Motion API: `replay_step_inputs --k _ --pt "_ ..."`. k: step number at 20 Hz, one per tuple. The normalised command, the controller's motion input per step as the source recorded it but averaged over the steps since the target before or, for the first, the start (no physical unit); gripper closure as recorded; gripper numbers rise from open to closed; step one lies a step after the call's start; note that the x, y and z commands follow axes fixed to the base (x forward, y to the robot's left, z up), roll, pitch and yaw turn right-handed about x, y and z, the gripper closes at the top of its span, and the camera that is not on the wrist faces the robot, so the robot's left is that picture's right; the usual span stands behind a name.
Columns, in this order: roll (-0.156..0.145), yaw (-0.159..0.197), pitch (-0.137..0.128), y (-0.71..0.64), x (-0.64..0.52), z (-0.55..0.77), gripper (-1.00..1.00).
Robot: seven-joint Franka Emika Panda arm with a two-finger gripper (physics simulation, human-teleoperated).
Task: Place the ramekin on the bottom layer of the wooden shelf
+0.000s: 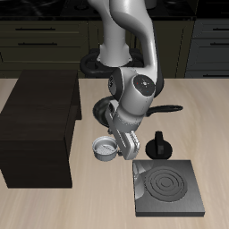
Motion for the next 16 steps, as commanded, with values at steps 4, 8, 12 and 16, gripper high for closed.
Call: replay_step_inputs --k 4,8,12,16 --pt "-0.040 0.002 0.028 -0.33 0.23 -0.12 -1.00" --pt "-0.049 -0.009 0.001 -0.41 0.20 0.09 -1.00" --pt "-0.043 0.012 -0.029 -0.29 0.09 0.20 -1.00" --pt "-0.045 -0.007 -0.008 -0.28 0.01 0.09 -1.00"
